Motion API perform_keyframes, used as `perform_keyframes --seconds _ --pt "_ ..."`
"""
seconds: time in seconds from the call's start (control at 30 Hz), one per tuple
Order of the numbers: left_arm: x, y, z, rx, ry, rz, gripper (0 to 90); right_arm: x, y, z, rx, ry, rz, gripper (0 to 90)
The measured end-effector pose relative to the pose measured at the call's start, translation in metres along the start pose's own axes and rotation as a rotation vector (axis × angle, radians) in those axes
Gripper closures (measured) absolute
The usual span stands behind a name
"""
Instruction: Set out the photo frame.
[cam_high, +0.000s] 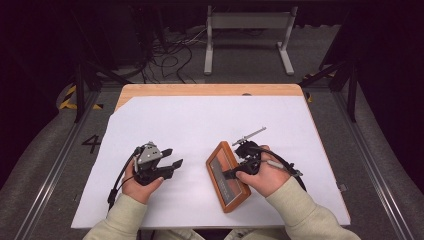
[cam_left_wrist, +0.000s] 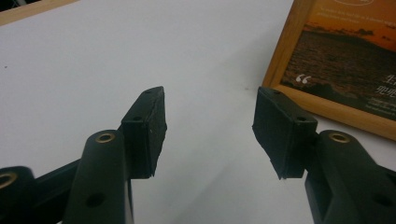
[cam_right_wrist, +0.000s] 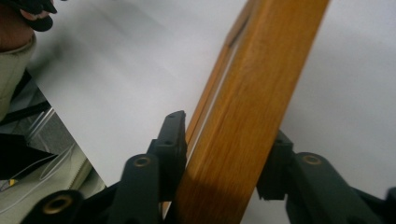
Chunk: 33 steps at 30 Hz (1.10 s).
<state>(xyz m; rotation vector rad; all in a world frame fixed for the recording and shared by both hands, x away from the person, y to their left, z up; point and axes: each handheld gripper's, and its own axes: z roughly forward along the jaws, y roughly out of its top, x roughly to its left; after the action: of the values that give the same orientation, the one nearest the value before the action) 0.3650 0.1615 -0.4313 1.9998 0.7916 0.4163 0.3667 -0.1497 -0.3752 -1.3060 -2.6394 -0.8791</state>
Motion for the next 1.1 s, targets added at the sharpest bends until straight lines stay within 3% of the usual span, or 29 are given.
perform_keyframes --seconds 0.3,0.4,0.53,0.8,0.83,1.03,1.1 --pt "0.001 0.0 -0.001 -0.002 0.003 -0.002 44.0 -0.003 0.002 -0.003 0.029 0.032 -0.016 69.2" --pt "0.001 0.0 0.0 -0.001 0.0 -0.007 43.9 -0.003 0.005 -0.005 0.03 0.042 -0.054 70.6" --pt "0.001 -0.001 -0.001 0.001 0.002 -0.003 43.6 -0.002 0.015 -0.013 0.042 0.012 -0.139 70.9" --pt "0.002 -0.003 -0.003 0.005 0.005 -0.013 43.4 -0.008 0.041 -0.032 0.021 0.002 -0.287 71.0" --pt "0.002 -0.003 -0.003 0.005 0.005 -0.013 43.4 -0.008 0.041 -0.032 0.021 0.002 -0.287 71.0" --pt "0.004 -0.004 -0.004 0.005 0.006 -0.017 43.3 -0.01 0.065 -0.035 0.073 0.017 -0.492 71.0" --pt "0.003 -0.004 -0.004 0.005 0.006 -0.026 43.1 -0.011 0.072 -0.034 0.087 0.034 -0.539 70.9"
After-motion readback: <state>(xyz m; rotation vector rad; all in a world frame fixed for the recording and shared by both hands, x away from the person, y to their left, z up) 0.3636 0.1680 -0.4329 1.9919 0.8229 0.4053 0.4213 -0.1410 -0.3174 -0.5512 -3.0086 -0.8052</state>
